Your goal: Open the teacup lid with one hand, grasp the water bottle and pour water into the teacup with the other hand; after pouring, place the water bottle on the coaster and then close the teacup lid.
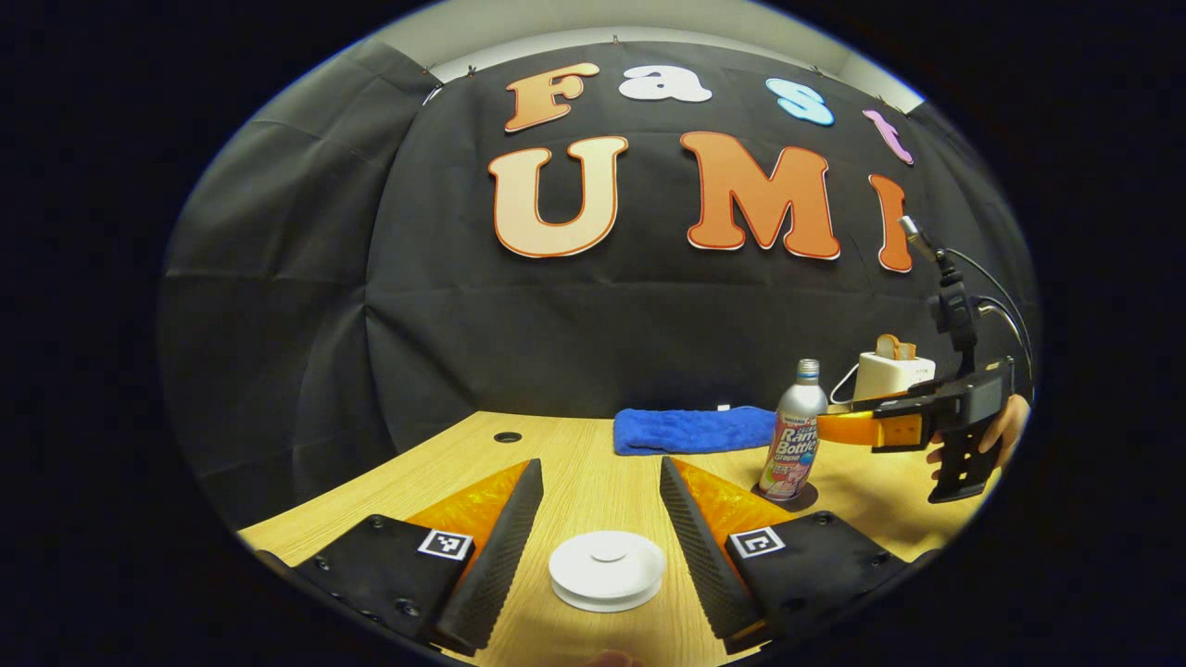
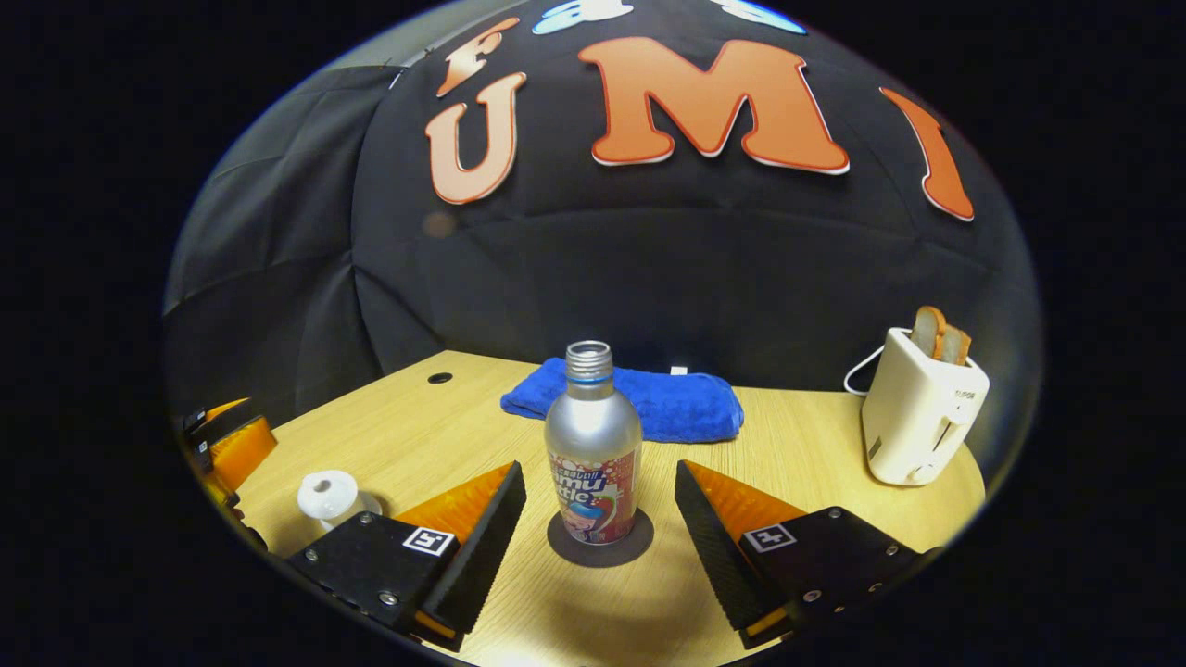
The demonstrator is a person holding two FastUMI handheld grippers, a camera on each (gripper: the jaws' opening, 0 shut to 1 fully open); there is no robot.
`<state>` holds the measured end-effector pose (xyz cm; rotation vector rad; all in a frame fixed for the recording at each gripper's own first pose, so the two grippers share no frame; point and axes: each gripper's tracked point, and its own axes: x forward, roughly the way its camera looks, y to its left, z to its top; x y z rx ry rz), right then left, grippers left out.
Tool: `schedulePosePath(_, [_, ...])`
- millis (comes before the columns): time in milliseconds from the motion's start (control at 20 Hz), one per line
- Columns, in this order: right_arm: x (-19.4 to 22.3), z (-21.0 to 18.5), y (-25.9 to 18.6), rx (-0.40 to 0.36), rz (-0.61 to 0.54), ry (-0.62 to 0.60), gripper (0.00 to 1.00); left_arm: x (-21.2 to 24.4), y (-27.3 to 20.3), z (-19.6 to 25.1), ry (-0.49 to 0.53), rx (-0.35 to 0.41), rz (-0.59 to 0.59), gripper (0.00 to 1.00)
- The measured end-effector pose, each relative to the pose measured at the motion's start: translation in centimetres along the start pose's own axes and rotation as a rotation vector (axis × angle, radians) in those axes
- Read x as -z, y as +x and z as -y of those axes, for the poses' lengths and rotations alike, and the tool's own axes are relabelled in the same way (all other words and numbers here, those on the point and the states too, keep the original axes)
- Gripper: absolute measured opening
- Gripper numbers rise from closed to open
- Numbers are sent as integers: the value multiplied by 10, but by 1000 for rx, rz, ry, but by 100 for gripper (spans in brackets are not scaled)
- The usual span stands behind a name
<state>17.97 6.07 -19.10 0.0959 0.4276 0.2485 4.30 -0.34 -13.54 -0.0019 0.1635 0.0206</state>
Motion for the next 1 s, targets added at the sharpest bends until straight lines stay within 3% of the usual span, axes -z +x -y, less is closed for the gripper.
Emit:
schedulePosePath(350, [-40, 0, -60, 31, 155, -56, 97, -17, -5, 4, -12, 8, 6, 90])
schedulePosePath(500, [-44, 2, -75, 49, 186, -69, 97, -27, -7, 7, 0, 12, 23, 100])
schedulePosePath(650, [-41, 6, -83, 67, 188, -81, 97, -37, -11, 11, 5, 19, 39, 94])
schedulePosePath(700, [-41, 6, -86, 68, 191, -77, 97, -40, -12, 13, 8, 20, 48, 99])
schedulePosePath(1000, [-35, 20, -98, 100, 204, -74, 97, -47, -17, 27, 4, 40, 70, 99])
